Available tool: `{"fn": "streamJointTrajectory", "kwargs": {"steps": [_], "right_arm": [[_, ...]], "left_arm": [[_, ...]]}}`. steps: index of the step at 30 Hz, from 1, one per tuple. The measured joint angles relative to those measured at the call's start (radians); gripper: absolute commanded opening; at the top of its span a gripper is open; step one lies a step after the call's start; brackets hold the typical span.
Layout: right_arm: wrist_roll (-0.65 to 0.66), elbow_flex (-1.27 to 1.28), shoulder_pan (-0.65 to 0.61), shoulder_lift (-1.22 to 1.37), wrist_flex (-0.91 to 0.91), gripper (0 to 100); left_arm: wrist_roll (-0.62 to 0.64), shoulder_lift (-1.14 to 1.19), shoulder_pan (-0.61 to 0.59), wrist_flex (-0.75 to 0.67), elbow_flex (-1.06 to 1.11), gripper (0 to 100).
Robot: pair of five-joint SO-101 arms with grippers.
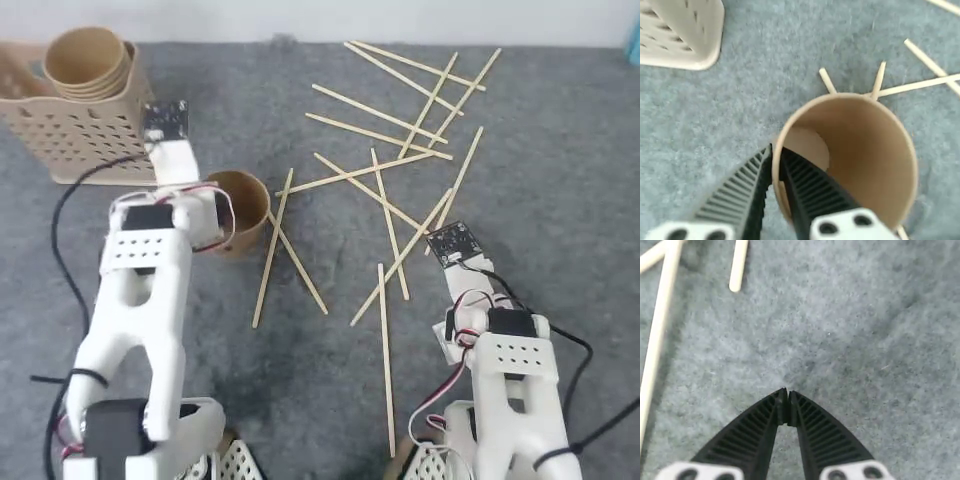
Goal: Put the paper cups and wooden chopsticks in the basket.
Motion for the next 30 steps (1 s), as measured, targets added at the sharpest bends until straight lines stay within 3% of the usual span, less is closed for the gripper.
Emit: {"fn": "streamJointTrajectory", "kwargs": {"steps": [4, 15, 23, 30], "right_arm": [[0.0, 0.0, 0.0, 0.0, 0.0, 0.9], [0.0, 0.0, 0.0, 0.0, 0.0, 0.9], [0.0, 0.0, 0.0, 0.0, 0.0, 0.9], [0.0, 0.012, 0.0, 0.0, 0.0, 0.9]], "left_arm": [[0.021, 0.006, -0.006, 0.144, -0.157, 1], [0.295, 0.009, -0.158, 0.367, -0.674, 1], [0.516, 0.017, -0.207, 0.315, -0.931, 1], [0.588, 0.235, -0.296, 0.279, -1.128, 1]]}}
